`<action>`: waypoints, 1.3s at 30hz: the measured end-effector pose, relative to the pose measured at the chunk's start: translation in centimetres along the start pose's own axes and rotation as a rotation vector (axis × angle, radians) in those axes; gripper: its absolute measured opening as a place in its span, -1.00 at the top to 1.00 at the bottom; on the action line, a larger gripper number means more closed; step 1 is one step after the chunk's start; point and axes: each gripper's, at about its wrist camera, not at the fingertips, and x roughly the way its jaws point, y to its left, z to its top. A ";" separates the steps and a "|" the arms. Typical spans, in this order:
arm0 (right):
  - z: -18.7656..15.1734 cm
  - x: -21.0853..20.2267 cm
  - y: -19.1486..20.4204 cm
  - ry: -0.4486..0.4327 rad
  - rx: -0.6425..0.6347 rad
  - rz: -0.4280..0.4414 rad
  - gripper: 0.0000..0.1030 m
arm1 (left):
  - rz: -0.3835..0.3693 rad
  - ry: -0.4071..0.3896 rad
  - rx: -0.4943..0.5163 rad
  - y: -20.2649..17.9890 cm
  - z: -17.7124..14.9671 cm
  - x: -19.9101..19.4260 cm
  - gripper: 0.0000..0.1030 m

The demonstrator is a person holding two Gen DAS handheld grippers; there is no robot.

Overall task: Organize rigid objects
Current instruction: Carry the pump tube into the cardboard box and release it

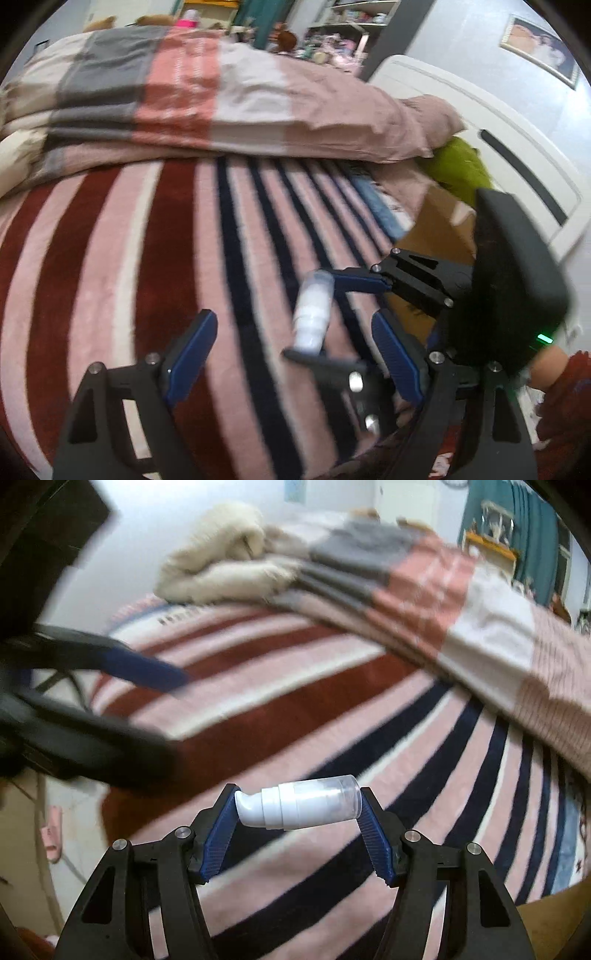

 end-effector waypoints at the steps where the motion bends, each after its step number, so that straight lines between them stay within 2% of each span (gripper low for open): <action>1: 0.3 -1.4 0.4 -0.026 -0.009 0.007 -0.17 | -0.026 -0.005 0.000 -0.7 0.4 0.0 -0.42; 3: 0.6 -3.8 1.0 -0.071 -0.027 0.022 -0.17 | -0.089 -0.008 0.008 -2.2 1.2 0.0 0.12; 5: 0.7 -5.8 0.9 -0.107 -0.040 0.020 -0.17 | -0.126 -0.007 0.037 -3.9 1.9 0.2 0.42; 7: 0.6 -7.7 0.4 -0.132 -0.041 -0.013 -0.17 | -0.115 -0.012 0.070 -5.4 2.6 0.4 0.57; 13: -0.6 -12.0 -3.0 -0.158 0.016 -0.086 -0.17 | -0.167 -0.002 0.155 -10.8 5.1 2.1 0.57; 20: -2.8 -16.1 -8.3 -0.131 0.102 -0.162 -0.17 | -0.216 0.057 0.244 -17.0 7.6 6.0 0.57; 28: -6.3 -17.1 -14.1 -0.046 0.236 -0.199 -0.17 | -0.229 0.166 0.296 -21.5 8.9 12.2 0.56; 32: -7.5 -17.3 -15.5 -0.009 0.276 -0.219 -0.17 | -0.226 0.190 0.305 -22.4 9.2 13.6 0.55; 34: -7.8 -17.2 -15.8 0.013 0.293 -0.233 -0.21 | -0.219 0.188 0.310 -22.5 9.2 13.6 0.39; 36: -8.1 -17.1 -16.1 0.022 0.309 -0.231 -0.37 | -0.212 0.166 0.305 -22.3 9.3 13.1 -0.09; 37: -8.2 -17.2 -16.1 0.020 0.315 -0.226 -0.38 | -0.206 0.157 0.305 -22.3 9.3 13.0 -0.22; 39: -8.3 -17.4 -15.9 0.021 0.313 -0.237 -0.38 | -0.177 0.130 0.311 -22.2 9.2 12.0 -0.29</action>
